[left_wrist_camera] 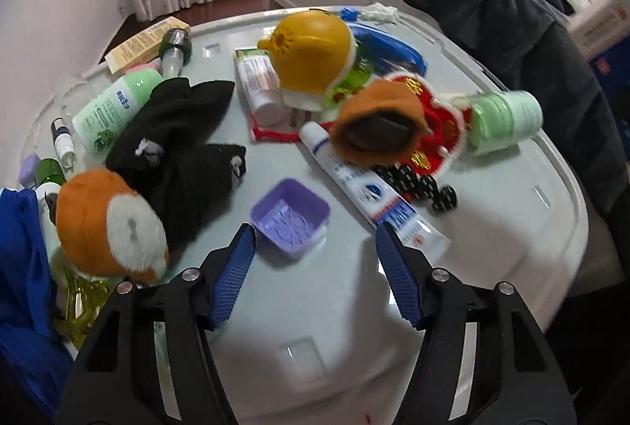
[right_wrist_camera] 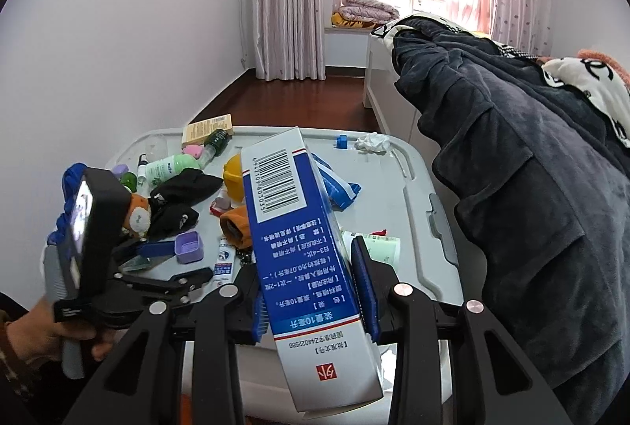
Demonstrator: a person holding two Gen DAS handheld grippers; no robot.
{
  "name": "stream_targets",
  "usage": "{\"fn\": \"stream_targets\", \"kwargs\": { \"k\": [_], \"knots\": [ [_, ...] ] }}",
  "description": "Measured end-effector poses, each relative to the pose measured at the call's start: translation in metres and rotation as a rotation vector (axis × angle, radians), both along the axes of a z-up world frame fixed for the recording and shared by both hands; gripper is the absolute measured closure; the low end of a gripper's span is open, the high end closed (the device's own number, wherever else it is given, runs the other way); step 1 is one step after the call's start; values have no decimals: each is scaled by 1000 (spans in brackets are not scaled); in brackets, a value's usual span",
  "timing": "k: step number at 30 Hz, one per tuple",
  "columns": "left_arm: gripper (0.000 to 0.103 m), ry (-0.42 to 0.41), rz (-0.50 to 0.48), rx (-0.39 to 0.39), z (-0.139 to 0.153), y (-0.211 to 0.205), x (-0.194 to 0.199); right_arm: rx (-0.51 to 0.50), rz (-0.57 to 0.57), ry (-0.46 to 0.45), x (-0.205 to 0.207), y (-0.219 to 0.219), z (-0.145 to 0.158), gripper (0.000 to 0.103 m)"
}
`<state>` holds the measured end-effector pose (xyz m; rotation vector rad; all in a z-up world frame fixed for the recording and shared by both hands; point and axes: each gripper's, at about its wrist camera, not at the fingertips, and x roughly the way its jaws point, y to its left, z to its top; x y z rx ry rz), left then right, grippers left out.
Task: Collect trash
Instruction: 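Grasp the blue-white medicine box with the right tool while the left tool grasps the purple cup, then lower both tools over the orange bin and open them to drop the box and cup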
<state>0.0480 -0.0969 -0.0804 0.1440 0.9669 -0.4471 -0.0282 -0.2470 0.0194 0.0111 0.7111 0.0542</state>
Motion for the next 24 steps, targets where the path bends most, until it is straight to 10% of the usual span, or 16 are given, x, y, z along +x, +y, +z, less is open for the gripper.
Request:
{"fn": "stream_targets", "kwargs": {
  "k": [6, 9, 24],
  "knots": [
    [41, -3, 43, -27, 1, 2, 12, 5, -2, -2, -3, -4, 0, 66],
    [65, -30, 74, 11, 0, 1, 17, 13, -9, 1, -2, -8, -2, 66],
    [65, -8, 93, -7, 46, 24, -48, -13, 33, -12, -23, 0, 3, 66]
  ]
}}
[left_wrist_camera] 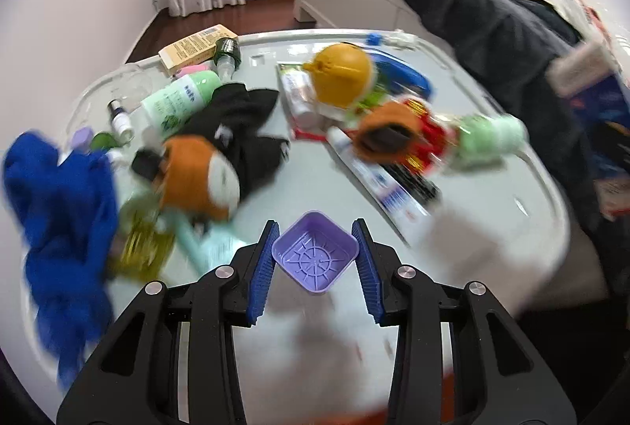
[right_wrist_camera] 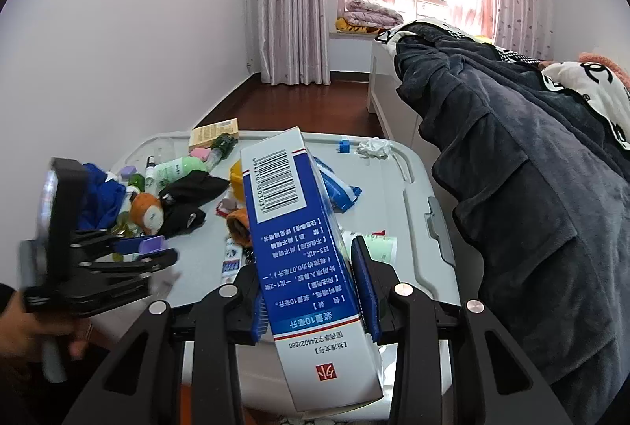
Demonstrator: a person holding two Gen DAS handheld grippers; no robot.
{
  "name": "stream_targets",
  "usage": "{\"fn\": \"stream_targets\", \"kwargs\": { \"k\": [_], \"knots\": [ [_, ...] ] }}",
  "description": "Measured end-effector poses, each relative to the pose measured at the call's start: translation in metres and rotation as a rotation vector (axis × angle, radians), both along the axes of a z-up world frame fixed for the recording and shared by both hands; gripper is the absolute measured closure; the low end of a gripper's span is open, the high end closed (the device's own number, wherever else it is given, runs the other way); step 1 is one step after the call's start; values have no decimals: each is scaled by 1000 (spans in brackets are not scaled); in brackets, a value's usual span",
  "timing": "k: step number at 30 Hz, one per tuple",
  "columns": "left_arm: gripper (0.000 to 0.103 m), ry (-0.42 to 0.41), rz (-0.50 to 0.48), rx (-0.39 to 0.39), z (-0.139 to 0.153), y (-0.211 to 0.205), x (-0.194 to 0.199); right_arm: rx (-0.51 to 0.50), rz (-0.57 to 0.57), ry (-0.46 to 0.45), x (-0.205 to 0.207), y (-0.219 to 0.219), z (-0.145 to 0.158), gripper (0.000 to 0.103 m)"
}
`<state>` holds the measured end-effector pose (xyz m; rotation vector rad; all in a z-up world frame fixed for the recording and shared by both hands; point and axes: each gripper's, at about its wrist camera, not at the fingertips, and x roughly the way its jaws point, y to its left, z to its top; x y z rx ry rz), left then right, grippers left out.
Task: Collect trash
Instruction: 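Lower both tools over the orange bin and open them to drop the box and cup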
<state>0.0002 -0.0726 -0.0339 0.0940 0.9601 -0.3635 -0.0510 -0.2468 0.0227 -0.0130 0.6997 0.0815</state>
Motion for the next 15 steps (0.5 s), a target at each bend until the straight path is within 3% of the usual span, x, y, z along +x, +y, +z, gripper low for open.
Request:
{"fn": "stream_targets", "kwargs": {
  "k": [3, 6, 11, 12, 13, 15],
  "knots": [
    [65, 73, -57, 6, 3, 3, -50, -18, 32, 14, -18, 12, 0, 66],
    [65, 161, -101, 5, -13, 2, -83, -7, 63, 29, -37, 25, 0, 66],
    [64, 346, -127, -3, -55, -1, -123, 43, 119, 170, -74, 46, -33, 66],
    [57, 405, -119, 2, -66, 0, -127, 57, 131, 213, -80, 50, -44, 66],
    [41, 441, -91, 6, -72, 2, -130, 79, 150, 273, -88, 55, -59, 66],
    [28, 494, -53, 4, -81, 8, -132, 99, 173, 356, -96, 66, -82, 66]
  ]
}}
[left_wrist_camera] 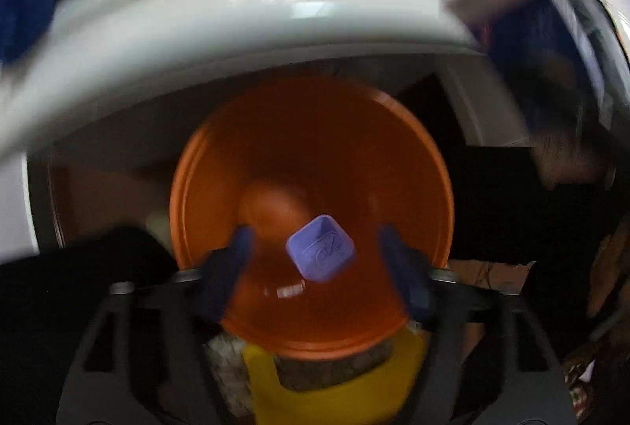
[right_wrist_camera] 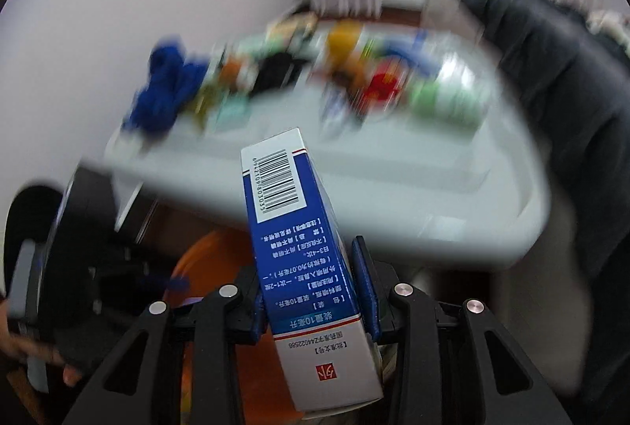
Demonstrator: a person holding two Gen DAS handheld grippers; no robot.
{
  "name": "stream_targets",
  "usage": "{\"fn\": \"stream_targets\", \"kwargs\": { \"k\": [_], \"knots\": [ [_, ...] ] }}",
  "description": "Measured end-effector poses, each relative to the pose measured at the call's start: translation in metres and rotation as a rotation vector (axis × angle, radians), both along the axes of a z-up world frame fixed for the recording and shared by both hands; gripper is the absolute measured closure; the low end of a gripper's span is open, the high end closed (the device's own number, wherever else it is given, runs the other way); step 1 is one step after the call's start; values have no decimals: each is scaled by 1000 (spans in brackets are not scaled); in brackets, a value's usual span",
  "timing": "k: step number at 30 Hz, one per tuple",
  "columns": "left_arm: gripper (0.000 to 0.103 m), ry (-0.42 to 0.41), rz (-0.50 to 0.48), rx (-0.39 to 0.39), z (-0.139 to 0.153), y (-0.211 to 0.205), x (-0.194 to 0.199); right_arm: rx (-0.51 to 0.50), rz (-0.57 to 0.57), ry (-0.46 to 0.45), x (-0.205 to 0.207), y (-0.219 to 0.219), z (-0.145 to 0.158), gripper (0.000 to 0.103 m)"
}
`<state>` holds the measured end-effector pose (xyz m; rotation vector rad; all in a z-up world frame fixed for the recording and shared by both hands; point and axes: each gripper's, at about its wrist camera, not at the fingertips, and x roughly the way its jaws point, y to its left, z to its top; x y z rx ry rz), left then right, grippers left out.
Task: Collect trash
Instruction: 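Lower both tools over the orange bin and open them to drop the box and cup, then grasp the light green bottle with the right tool and lift it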
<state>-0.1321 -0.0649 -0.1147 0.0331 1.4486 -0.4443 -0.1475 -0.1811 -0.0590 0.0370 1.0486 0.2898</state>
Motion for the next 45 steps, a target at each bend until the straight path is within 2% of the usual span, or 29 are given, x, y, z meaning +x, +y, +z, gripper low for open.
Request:
{"fn": "stream_targets", "kwargs": {
  "k": [2, 3, 4, 5, 7, 9, 15, 19, 23, 24, 25, 28, 30, 33, 34, 36, 39, 41, 44, 45],
  "knots": [
    [28, 31, 23, 18, -7, 6, 0, 6, 21, 84, -7, 11, -23, 65],
    [28, 39, 31, 28, -9, 9, 1, 8, 37, 118, -9, 16, -31, 60],
    [28, 45, 41, 38, -10, 12, 3, 1, 49, 134, -8, 19, -36, 50],
    [28, 46, 50, 50, -11, 14, 5, -23, 46, 121, -9, 22, -37, 47],
    [26, 40, 69, 69, -11, 21, 7, -51, 23, 76, -8, 21, -31, 24],
    [25, 21, 89, 70, -8, 28, 6, -44, -16, 44, -7, 12, -24, 20],
    [25, -136, 155, 102, 15, 44, 19, -55, -140, -18, 9, -25, -5, 20],
    [25, -249, 170, 74, 39, 47, 32, -129, -140, -108, 28, -44, 21, 20],
    [25, -366, 181, 50, 69, 43, 53, -279, -35, -227, 63, -52, 57, 20],
    [25, -385, 183, 43, 77, 36, 58, -338, 11, -253, 76, -53, 61, 16],
    [25, -409, 187, 32, 82, 33, 64, -374, 51, -260, 87, -54, 62, 13],
    [25, -465, 208, -16, 89, 28, 76, -485, 224, -271, 133, -56, 44, 13],
    [25, -484, 216, -39, 92, 29, 77, -533, 304, -244, 154, -56, 28, 13],
    [24, -470, 212, -50, 81, 28, 79, -552, 409, -175, 184, -59, 3, 28],
    [24, -451, 211, -52, 78, 31, 79, -554, 424, -161, 194, -60, -4, 25],
    [24, -427, 209, -60, 73, 28, 85, -546, 441, -172, 212, -65, -8, 25],
    [24, -424, 198, -52, 71, 26, 84, -453, 431, -126, 236, -74, -10, 24],
    [24, -418, 187, -46, 68, 23, 84, -476, 451, -102, 246, -73, -18, 26],
    [24, -407, 175, -48, 65, 19, 85, -470, 466, -93, 253, -71, -21, 30],
    [24, -406, 170, -48, 64, 18, 84, -463, 465, -88, 255, -71, -20, 37]
  ]
}}
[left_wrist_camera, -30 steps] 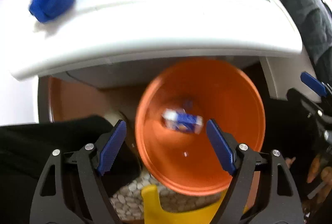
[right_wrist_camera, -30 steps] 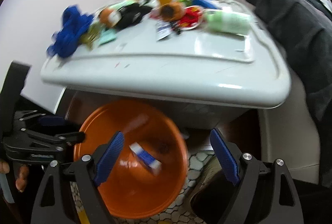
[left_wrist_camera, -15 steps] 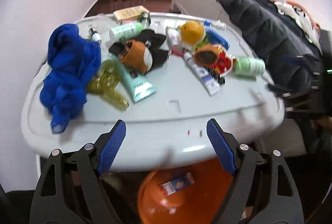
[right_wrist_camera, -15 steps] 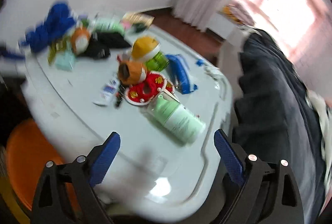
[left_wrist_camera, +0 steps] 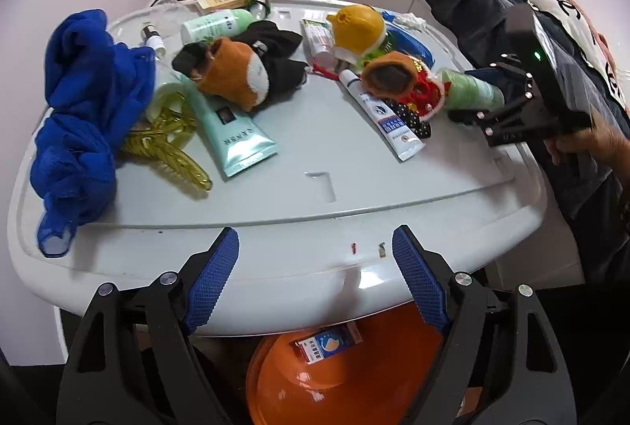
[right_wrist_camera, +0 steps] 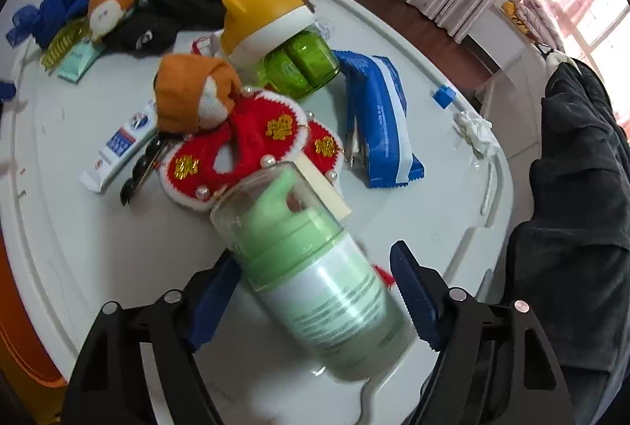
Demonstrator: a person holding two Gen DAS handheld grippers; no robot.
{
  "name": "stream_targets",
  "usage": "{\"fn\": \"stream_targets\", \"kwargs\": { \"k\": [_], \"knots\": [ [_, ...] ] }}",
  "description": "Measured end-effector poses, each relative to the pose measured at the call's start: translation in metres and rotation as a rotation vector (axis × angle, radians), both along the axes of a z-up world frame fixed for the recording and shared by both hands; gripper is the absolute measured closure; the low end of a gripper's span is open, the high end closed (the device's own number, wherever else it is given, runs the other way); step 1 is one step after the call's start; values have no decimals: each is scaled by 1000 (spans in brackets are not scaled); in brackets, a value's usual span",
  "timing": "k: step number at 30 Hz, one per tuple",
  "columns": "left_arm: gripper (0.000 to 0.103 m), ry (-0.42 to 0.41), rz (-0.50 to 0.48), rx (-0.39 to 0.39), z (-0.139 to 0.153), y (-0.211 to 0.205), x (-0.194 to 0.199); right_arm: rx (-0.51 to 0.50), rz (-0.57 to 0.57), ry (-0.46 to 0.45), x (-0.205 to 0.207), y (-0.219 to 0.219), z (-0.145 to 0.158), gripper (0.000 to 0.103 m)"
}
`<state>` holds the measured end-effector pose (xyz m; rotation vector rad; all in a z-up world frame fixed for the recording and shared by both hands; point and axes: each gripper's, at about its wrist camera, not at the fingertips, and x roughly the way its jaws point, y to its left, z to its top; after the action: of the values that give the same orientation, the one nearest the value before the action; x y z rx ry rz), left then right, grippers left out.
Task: Collect trash
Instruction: 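Grasp the light green bottle with the right tool and lift it, then grasp the orange knit plush with the left tool while the right tool holds the bottle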
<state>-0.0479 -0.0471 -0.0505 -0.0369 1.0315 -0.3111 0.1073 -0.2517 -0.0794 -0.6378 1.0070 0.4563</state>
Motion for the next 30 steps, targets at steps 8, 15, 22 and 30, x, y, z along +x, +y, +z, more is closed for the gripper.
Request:
{"fn": "stream_targets", "kwargs": {
  "k": [8, 15, 22, 30],
  "knots": [
    [24, 3, -19, 10, -1, -5, -2, 145, -260, 112, -6, -3, 3, 47],
    [24, 17, 9, -22, 1, 3, -2, 437, -476, 222, -48, -14, 20, 53],
    [25, -32, -13, -38, 19, -8, 0, 595, -565, 259, -66, -19, 28, 54],
    [25, -62, -44, -19, 31, -35, 39, 721, -610, 244, -67, -42, 41, 54]
  ]
}}
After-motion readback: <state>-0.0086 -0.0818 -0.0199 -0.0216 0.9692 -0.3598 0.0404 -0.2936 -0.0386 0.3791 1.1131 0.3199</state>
